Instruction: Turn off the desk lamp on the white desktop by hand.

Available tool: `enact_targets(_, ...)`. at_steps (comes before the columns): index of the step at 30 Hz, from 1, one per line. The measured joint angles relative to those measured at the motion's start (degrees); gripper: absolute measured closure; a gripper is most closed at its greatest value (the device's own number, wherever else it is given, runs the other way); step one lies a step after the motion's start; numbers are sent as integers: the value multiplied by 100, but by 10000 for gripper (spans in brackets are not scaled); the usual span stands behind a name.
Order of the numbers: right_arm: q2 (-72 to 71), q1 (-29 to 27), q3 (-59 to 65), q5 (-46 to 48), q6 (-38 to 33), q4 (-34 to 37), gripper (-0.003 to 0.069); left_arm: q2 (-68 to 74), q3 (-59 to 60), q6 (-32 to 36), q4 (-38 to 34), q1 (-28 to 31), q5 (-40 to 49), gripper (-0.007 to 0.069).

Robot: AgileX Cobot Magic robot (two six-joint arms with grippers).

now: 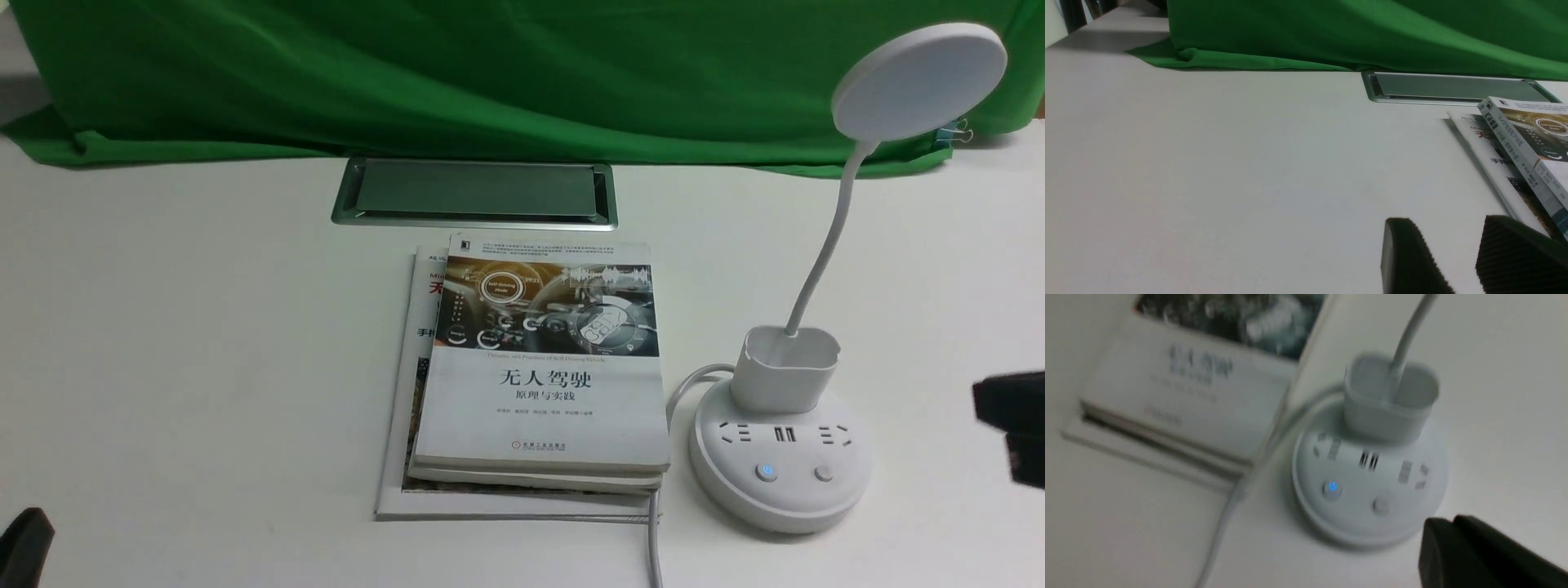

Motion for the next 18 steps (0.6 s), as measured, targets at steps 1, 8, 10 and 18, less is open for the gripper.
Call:
enact_targets(1,-200,0,36,-182,0,-33,627,0,0,0,0,0,0,383)
enact_targets(8,-1595,-341,860,-904,-370,-99,630,0,0,0,0,0,0,383)
enact_targets(10,-2449,-731,1684,-1453,-472,-106,630,0,0,0,0,0,0,383)
enact_targets(18,-4348,-1249,3621,-2354,-581,-172,631,0,0,0,0,0,0,383)
